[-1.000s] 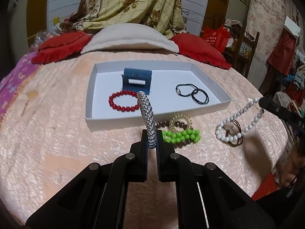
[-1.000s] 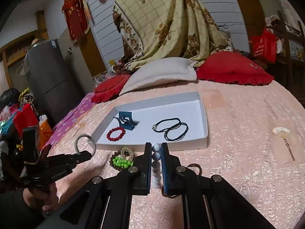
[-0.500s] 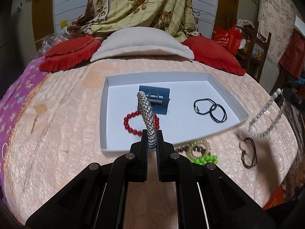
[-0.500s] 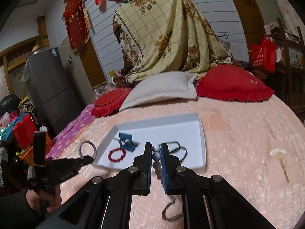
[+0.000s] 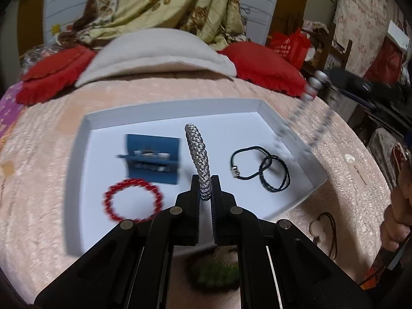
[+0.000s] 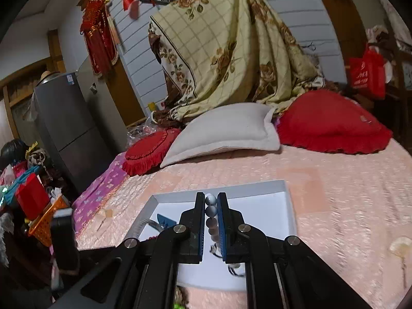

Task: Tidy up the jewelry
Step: 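Carry the grey braided bracelet and pearl necklace over the tray with both tools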

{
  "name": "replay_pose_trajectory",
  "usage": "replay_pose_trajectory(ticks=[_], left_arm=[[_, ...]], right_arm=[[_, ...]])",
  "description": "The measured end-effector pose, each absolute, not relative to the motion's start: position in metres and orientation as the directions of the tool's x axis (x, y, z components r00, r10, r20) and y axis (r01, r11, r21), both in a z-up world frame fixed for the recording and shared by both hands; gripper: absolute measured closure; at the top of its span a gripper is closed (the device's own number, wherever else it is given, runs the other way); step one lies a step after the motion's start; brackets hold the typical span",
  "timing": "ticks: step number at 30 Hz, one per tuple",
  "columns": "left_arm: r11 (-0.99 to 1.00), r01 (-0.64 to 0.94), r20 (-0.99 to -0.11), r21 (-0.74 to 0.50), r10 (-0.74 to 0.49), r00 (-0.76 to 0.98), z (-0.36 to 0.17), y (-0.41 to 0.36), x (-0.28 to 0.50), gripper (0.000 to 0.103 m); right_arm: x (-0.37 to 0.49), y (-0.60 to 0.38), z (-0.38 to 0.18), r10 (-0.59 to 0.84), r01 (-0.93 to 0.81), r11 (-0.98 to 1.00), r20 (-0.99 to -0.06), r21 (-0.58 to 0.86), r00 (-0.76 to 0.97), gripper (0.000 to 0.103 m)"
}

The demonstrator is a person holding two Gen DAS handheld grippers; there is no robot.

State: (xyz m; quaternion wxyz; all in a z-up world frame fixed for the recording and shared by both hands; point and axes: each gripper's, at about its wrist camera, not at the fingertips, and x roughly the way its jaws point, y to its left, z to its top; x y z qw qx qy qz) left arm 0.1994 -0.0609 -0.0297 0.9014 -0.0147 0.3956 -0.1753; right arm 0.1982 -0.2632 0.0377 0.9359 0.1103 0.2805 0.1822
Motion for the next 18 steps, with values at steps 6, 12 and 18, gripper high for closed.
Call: replay_pose_trajectory(ticks=[6,12,18], left_arm=[[0.902,0.364,-0.719,-0.234,-0.412,0.559,-0.038,-0.082,0.209,0.098],[0.908,0.338,-0.769,-0.249,-0.397,0.501,-0.056,-0.078,0.221,0.098],[0.919,0.322,-0.789,-0.226,-0.367,0.493,-0.063,-0.071,0.222,0.097]], right_arm=[[0.244,-0.25,0.017,0.431,-0.269,0.893,-0.51,0.362,0.744,0.095],[0.275,-0.249,-0.006,0.429,-0.213,0.883,-0.534,0.419,0.728,0.095],[0.302,-0.28,-0.042,0.338,-0.044,0.9,-0.63,0.434,0.699,0.095]])
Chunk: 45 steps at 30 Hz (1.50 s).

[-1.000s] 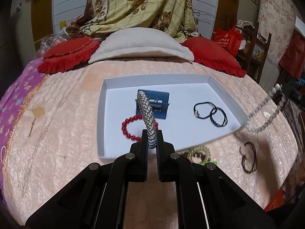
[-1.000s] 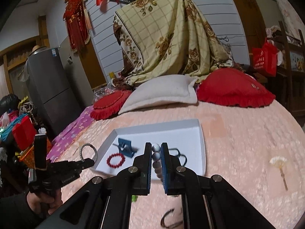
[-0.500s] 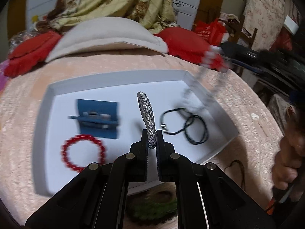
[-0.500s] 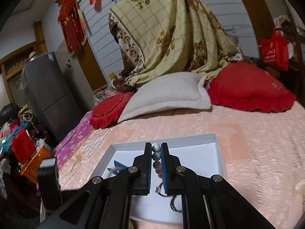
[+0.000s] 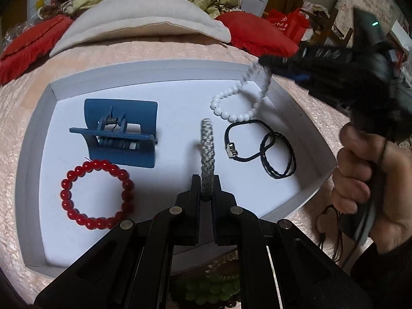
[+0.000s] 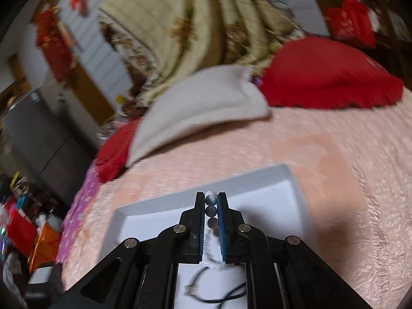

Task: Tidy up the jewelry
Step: 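Carry the grey braided bracelet and pearl necklace over the tray with both tools, then open both tools to drop the bracelet and necklace into the tray, then withdraw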

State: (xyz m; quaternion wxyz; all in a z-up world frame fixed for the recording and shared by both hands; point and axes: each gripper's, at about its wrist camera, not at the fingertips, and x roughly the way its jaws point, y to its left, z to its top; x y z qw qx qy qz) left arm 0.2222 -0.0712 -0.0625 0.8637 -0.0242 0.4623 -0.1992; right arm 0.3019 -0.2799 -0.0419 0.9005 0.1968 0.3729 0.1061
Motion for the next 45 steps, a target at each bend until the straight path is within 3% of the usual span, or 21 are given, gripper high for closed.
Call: replay_pose_trajectory(ticks=[4,7,9,17,21,27,31,41,45], left_arm=[[0.926,0.312,-0.79,-0.214,-0.352,0.502,-0.062,-0.068,0.22,0.09],[0.924,0.311,-0.779,-0.221,-0.359,0.514,-0.059,-0.064,0.217,0.06],[0.927,0.301,-0.768,-0.225,-0.359,0.531,-0.058,-0.058,0.216,0.056],[0.931,0.242,-0.742,-0.272,-0.363,0.564,-0.054,-0.027,0.215,0.056],[0.93,0.241,-0.733,-0.278,-0.368,0.572,-0.049,-0.027,0.228,0.056],[0.948,0.188,-0.703,-0.258,-0.318,0.637,-0.033,-0.016,0.257,0.059],[0.942,0.207,-0.673,-0.263,-0.333,0.661,-0.025,-0.008,0.246,0.059],[0.952,0.182,-0.694,-0.245,-0.303,0.653,-0.022,0.018,0.191,0.058],[0.956,0.181,-0.699,-0.232,-0.293,0.653,-0.025,0.024,0.153,0.058]], right_arm=[[0.308,-0.29,-0.052,0.343,-0.016,0.894,-0.66,0.448,0.668,0.095],[0.307,-0.294,-0.055,0.334,-0.001,0.896,-0.672,0.444,0.661,0.094],[0.305,-0.295,-0.056,0.322,0.006,0.901,-0.678,0.434,0.66,0.093],[0.295,-0.292,-0.048,0.315,0.002,0.907,-0.682,0.42,0.66,0.092],[0.29,-0.288,-0.041,0.292,-0.007,0.921,-0.677,0.39,0.676,0.075],[0.277,-0.284,-0.032,0.307,-0.04,0.921,-0.661,0.387,0.685,0.074],[0.268,-0.282,-0.028,0.3,-0.058,0.931,-0.663,0.361,0.686,0.074],[0.188,-0.291,-0.013,0.277,-0.11,0.953,-0.671,0.281,0.688,0.074],[0.134,-0.303,-0.018,0.256,-0.109,0.961,-0.675,0.253,0.692,0.064]])
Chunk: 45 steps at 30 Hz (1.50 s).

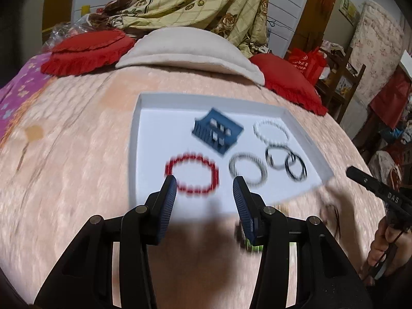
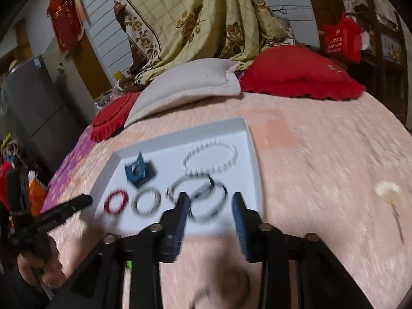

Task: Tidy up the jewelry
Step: 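Open both tools to drop the bracelet and necklace into the tray, then withdraw, then grasp the green bead bracelet with the right tool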

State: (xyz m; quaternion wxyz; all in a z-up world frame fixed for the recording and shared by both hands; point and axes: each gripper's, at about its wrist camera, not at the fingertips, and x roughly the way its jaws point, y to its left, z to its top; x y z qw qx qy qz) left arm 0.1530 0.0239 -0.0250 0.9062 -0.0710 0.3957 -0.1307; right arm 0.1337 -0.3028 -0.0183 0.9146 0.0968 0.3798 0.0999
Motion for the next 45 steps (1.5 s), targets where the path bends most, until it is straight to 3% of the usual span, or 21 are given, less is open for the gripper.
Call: replay_pose_trajectory(ticks=[7,13,18,22,34,35,37,41,42,45], left_arm=[[0.965,0.213,-0.734,-0.155,-0.256,0.629,-0.056,0.004,0.102,0.056],[0.94,0.302,-0.731,-0.16,-0.318,0.604,-0.066,-0.022,0.098,0.056],[0.941,0.3,-0.737,-0.159,-0.315,0.597,-0.074,-0.026,0.105,0.056],[0.941,0.284,-0.734,-0.183,-0.323,0.598,-0.076,-0.02,0.106,0.056],[0.939,0.253,-0.717,-0.232,-0.341,0.608,-0.078,-0.007,0.104,0.056],[0.939,0.253,-0.717,-0.234,-0.343,0.607,-0.077,-0.007,0.104,0.056],[0.937,0.255,-0.717,-0.237,-0.346,0.605,-0.077,-0.007,0.104,0.055],[0.936,0.255,-0.715,-0.243,-0.351,0.604,-0.077,-0.006,0.104,0.054],[0.936,0.255,-0.715,-0.244,-0.351,0.604,-0.077,-0.006,0.105,0.054],[0.936,0.257,-0.717,-0.238,-0.348,0.604,-0.077,-0.007,0.105,0.053]], right_arm=[[0.061,-0.312,-0.036,0.186,-0.08,0.981,-0.733,0.178,0.654,0.063],[0.051,-0.312,-0.054,0.215,-0.113,0.976,-0.757,0.186,0.617,0.062],[0.059,-0.311,-0.056,0.28,-0.119,0.957,-0.734,0.265,0.618,0.062],[0.068,-0.279,-0.043,0.451,-0.28,0.892,-0.653,0.354,0.608,0.062],[0.132,-0.18,-0.082,0.408,-0.449,0.878,-0.752,0.167,0.518,0.062],[0.133,-0.184,-0.083,0.413,-0.449,0.876,-0.759,0.178,0.504,0.064],[0.132,-0.184,-0.084,0.421,-0.46,0.869,-0.758,0.181,0.498,0.083],[0.125,-0.185,-0.081,0.413,-0.47,0.868,-0.763,0.163,0.498,0.087],[0.12,-0.186,-0.078,0.412,-0.479,0.865,-0.761,0.153,0.501,0.093],[0.105,-0.198,-0.061,0.437,-0.469,0.866,-0.723,0.176,0.535,0.095]])
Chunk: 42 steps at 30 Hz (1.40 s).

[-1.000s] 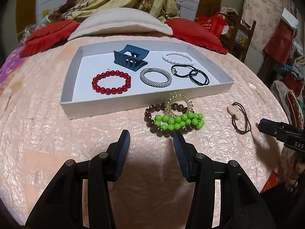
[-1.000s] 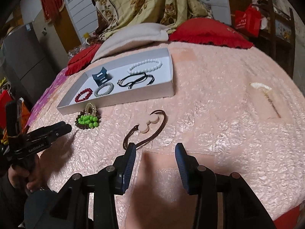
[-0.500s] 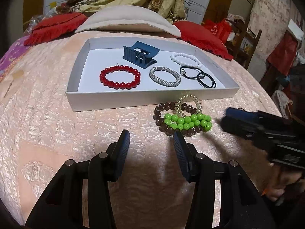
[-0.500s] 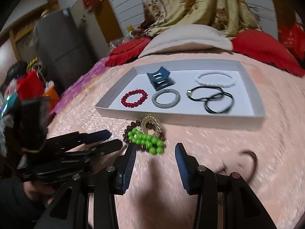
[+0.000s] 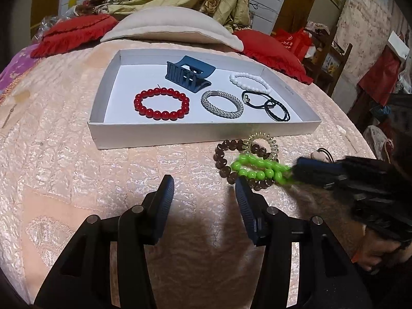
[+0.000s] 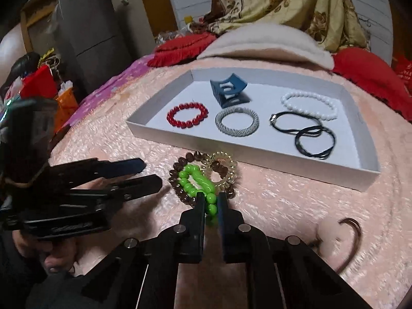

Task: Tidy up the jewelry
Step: 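Grasp the green bead bracelet with the right tool, then grasp the gold coil hair tie with the left tool while the right holds the green bracelet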

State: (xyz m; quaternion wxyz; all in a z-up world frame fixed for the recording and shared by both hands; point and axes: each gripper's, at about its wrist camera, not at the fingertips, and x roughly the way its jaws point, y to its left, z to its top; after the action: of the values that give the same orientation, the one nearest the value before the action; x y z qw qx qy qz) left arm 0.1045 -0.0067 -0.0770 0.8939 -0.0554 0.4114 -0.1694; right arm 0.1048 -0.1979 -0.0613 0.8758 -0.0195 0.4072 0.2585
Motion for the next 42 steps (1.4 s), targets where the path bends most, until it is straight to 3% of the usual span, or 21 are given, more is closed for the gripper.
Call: replay_pose_trajectory(ticks=[6,11,16,27,30,32,38,39,40,42], left_arm=[[0.938,0.282,-0.727,-0.202,-0.337,0.598,-0.076,-0.015,0.105,0.05],[0.935,0.316,-0.73,-0.162,-0.329,0.599,-0.071,-0.025,0.107,0.05],[0.899,0.404,-0.697,-0.166,-0.397,0.597,-0.051,-0.045,0.114,0.05],[0.892,0.427,-0.734,-0.149,-0.389,0.556,-0.061,-0.073,0.142,0.051],[0.896,0.418,-0.74,-0.146,-0.38,0.555,-0.068,-0.074,0.144,0.055],[0.894,0.419,-0.738,-0.161,-0.391,0.55,-0.068,-0.075,0.144,0.066],[0.887,0.431,-0.733,-0.165,-0.403,0.549,-0.067,-0.077,0.142,0.077],[0.888,0.43,-0.728,-0.163,-0.403,0.555,-0.066,-0.076,0.141,0.081],[0.892,0.424,-0.724,-0.155,-0.394,0.566,-0.064,-0.075,0.139,0.102],[0.893,0.42,-0.725,-0.164,-0.398,0.562,-0.062,-0.071,0.138,0.102]], right_arm=[[0.089,-0.238,-0.033,0.482,-0.401,0.873,-0.621,0.278,0.619,0.095],[0.085,-0.254,-0.025,0.468,-0.362,0.883,-0.599,0.298,0.649,0.095],[0.078,-0.271,-0.013,0.464,-0.341,0.885,-0.56,0.316,0.686,0.095],[0.081,-0.269,-0.014,0.473,-0.347,0.881,-0.565,0.322,0.676,0.095],[0.083,-0.27,-0.016,0.474,-0.346,0.88,-0.567,0.325,0.673,0.095],[0.083,-0.27,-0.016,0.475,-0.346,0.88,-0.567,0.325,0.674,0.095],[0.082,-0.27,-0.017,0.473,-0.344,0.881,-0.565,0.326,0.676,0.095],[0.082,-0.27,-0.017,0.473,-0.343,0.881,-0.565,0.326,0.676,0.095],[0.081,-0.27,-0.017,0.472,-0.343,0.881,-0.565,0.326,0.677,0.095],[0.081,-0.27,-0.016,0.473,-0.342,0.881,-0.561,0.328,0.679,0.095]])
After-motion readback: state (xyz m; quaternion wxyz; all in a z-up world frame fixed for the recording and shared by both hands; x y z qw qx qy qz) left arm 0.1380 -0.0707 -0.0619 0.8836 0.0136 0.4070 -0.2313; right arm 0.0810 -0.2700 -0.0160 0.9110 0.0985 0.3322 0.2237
